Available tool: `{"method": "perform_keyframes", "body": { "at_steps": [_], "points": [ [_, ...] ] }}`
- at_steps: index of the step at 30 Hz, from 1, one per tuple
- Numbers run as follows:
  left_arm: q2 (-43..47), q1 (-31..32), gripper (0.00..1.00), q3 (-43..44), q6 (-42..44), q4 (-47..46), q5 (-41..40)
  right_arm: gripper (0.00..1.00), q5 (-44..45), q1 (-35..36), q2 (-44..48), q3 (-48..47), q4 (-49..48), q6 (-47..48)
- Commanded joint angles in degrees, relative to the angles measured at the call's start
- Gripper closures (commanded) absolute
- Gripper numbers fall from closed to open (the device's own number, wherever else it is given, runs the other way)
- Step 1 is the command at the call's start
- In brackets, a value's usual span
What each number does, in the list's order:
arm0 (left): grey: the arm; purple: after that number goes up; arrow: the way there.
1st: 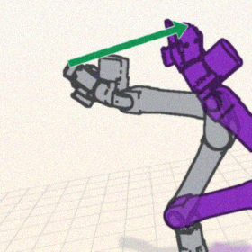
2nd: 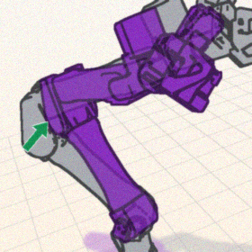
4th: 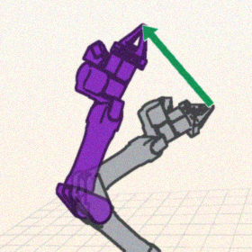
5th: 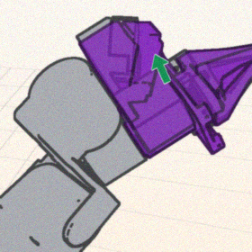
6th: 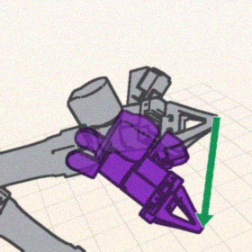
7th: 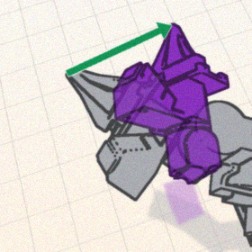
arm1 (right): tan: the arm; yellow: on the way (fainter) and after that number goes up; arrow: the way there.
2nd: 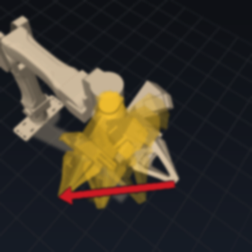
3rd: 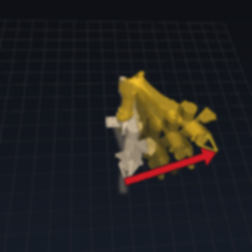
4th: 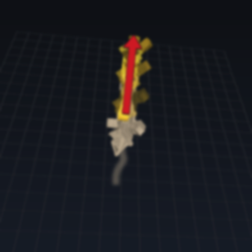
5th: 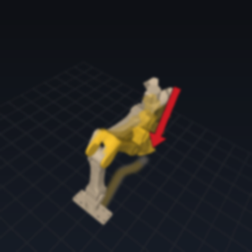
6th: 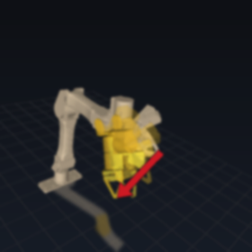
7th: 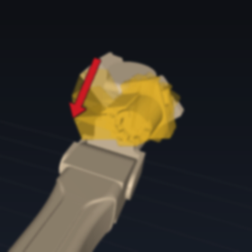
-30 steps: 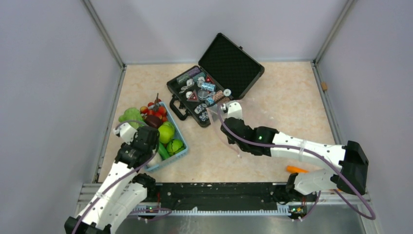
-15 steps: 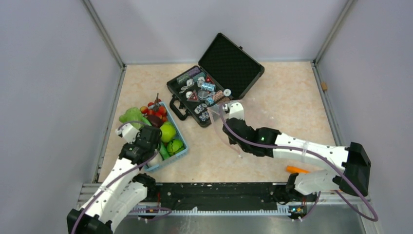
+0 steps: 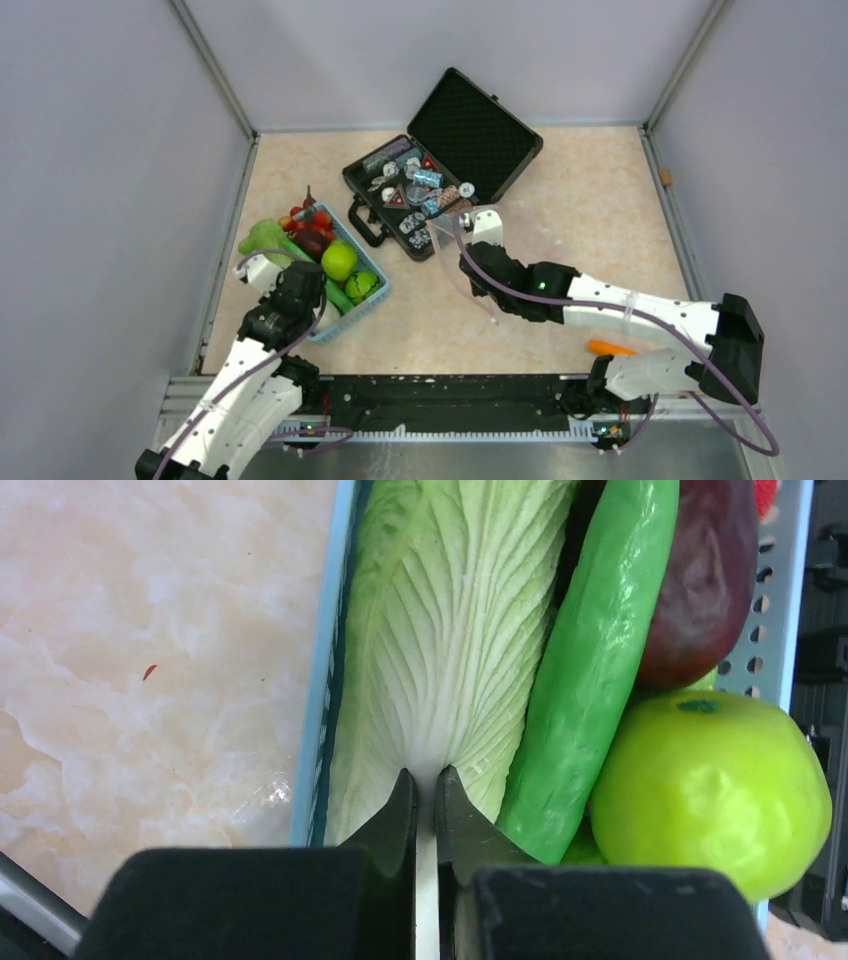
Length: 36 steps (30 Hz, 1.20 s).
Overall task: Place the food in the zip-top bag and seal the zipper
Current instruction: Pick up the fake vegetable from the bin.
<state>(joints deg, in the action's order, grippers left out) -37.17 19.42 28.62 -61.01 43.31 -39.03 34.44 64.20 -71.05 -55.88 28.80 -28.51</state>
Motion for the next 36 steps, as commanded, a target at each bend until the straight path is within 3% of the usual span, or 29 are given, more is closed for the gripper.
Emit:
{"method": "perform_keyframes", "body": {
  "at_steps": [1,24,32,36],
  "points": [
    [3.0,-0.3,1.0,2.5,3.2,-0.4,2.0,1.0,0.8,-0.1,1.9,0.0,-1.0,-0.6],
    [10.4,-0.3,1.0,16.4,17.7,-1.7,9.4,1.0,-1.0,-0.2,1.4,0.6,-3.2,-1.9],
    [17.4,-0.3,1.0,11.8,27.7,-15.0,26.7,1.0,-3.4,-0.3,2.2,1.7,-4.9,-3.5],
    [18.2,-0.3,1.0,8.2,31.4,-24.8,40.5,1.0,-7.6,-2.1,3.2,3.2,-7.3,-4.2]
  ]
}}
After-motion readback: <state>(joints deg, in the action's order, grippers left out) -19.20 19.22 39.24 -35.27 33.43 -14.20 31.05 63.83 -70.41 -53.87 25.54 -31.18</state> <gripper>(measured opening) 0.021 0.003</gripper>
